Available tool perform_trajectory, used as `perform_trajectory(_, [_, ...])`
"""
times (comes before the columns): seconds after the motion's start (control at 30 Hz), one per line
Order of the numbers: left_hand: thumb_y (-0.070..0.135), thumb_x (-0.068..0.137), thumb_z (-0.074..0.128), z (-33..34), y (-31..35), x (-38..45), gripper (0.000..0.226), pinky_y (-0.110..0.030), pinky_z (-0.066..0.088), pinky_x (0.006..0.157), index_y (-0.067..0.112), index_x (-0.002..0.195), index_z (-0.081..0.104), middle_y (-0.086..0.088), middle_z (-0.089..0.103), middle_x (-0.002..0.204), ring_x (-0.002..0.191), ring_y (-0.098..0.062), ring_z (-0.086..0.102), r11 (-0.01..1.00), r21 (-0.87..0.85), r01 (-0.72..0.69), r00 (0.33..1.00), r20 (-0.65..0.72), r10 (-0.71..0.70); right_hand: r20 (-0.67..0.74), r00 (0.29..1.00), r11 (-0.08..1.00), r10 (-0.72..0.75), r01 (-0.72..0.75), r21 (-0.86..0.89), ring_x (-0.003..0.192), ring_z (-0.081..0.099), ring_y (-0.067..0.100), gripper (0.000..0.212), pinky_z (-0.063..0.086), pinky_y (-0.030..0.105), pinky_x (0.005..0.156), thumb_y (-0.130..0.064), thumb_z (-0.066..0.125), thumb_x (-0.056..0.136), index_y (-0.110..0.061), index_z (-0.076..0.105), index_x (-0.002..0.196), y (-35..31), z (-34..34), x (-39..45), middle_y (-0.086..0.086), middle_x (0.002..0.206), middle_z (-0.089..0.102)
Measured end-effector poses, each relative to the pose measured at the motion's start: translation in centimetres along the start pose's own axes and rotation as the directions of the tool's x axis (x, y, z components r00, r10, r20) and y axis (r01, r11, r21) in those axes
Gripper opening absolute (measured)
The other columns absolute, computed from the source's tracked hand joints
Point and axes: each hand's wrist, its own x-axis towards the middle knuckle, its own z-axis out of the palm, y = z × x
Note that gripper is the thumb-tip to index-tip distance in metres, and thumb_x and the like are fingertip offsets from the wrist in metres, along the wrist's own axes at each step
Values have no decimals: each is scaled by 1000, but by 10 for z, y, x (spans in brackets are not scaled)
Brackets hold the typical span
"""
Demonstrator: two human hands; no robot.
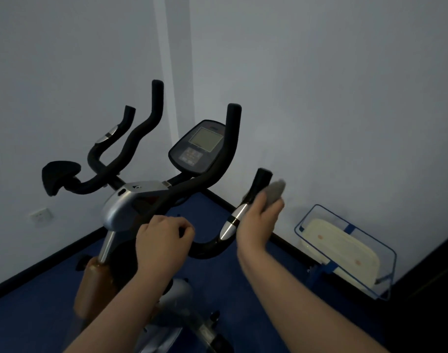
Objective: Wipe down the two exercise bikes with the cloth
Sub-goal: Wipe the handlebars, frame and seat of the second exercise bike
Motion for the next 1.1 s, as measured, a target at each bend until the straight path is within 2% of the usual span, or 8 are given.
perform_trajectory(0.13, [35,92,54,-1,-1,-1,18,-27,26,82,35,90,71,18,63,86,105,-8,50,999,-30,-21,1000,4,21,-9,999,995,37,-38,-89,75,56,-3,26,38,3,52,-36,32,104,-17,42,118,16,-4,-22,-4,99,57])
perform_trajectory(0.37, [30,94,53,-12,-9,2,17,-28,41,85,31,91,69,17,64,95,91,-2,54,960,-233,-153,984,49,169,-113,956,931,-270,229,-283,103,40,0,48,33,-3,75,-24,43,102,-12,28,145,19,14,-63,8,141,31])
perform_trajectory(0.43, [26,92,57,-20,-27,7,13,-27,48,80,25,90,70,15,64,92,89,-4,55,938,-227,-261,959,50,279,-25,907,820,-420,368,-439,112,38,4,49,35,5,91,-24,49,99,-13,32,143,35,8,-87,6,140,31])
perform_trajectory(0.53, [19,84,68,-27,-55,18,4,-35,45,80,20,84,71,6,68,87,89,-18,58,916,49,-397,916,-39,399,77,823,541,-563,438,-718,125,42,30,38,26,50,113,-22,59,95,-6,52,128,28,-8,-63,15,123,50])
perform_trajectory(0.63, [16,83,68,-26,-61,17,9,-40,46,74,16,91,71,-1,69,92,91,-24,60,901,103,-421,901,-69,429,324,693,284,-644,610,-740,136,38,33,35,12,55,119,-26,52,96,-4,60,122,21,-29,-56,14,122,56])
perform_trajectory(0.77, [21,86,59,-19,-61,11,11,-37,47,68,19,95,65,0,65,93,85,-20,61,860,156,-486,865,-56,499,728,470,129,-499,871,-474,132,44,22,34,30,45,115,-23,46,98,-8,64,122,40,-21,-96,8,127,59])
perform_trajectory(0.9, [19,86,64,-22,-68,14,9,-37,46,66,18,95,67,0,65,97,89,-22,59,880,59,-471,877,-75,475,856,484,103,-179,875,-473,112,53,18,34,39,36,103,-28,46,101,-19,56,133,-1,2,-79,1,123,60])
perform_trajectory(1.1, [31,89,51,-20,-89,13,22,-29,40,71,20,104,61,2,53,116,104,-8,38,909,-283,-307,951,-57,303,828,551,-180,105,829,-529,107,56,26,46,43,40,85,-43,30,104,-22,36,145,-7,13,-76,3,128,54])
